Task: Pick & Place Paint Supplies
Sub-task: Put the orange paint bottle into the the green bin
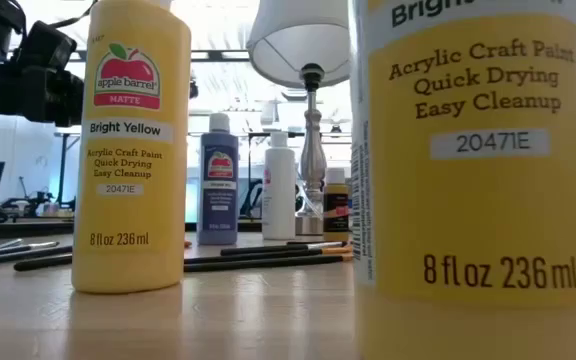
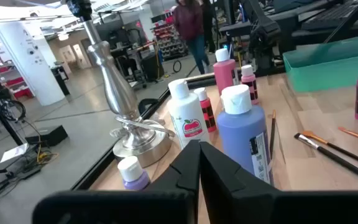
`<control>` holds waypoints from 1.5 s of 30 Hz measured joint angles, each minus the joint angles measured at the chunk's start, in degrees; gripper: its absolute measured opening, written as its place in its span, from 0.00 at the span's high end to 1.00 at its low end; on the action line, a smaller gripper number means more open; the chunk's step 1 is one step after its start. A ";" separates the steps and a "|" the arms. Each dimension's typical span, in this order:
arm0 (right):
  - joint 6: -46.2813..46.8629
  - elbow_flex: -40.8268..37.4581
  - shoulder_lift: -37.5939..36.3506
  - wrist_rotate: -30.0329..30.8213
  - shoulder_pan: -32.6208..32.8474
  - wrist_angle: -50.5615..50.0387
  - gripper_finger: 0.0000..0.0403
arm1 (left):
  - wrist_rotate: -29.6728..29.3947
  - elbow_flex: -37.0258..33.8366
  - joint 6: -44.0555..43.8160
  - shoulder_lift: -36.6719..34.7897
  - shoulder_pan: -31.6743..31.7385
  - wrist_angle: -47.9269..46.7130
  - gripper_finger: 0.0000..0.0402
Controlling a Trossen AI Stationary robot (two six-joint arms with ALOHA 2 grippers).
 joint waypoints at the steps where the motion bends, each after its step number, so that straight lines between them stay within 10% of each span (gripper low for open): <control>1: 0.00 0.01 0.00 0.00 -0.02 0.00 0.51 | -0.02 0.00 0.02 0.00 0.00 0.02 0.97; 38: 12.09 0.17 -0.04 -0.03 -0.02 -2.02 0.70 | -0.01 0.00 0.01 0.00 0.02 0.00 0.97; 45: 15.73 1.40 -0.33 18.17 -0.08 -7.23 0.74 | -0.02 -0.02 0.00 0.00 0.02 0.02 0.97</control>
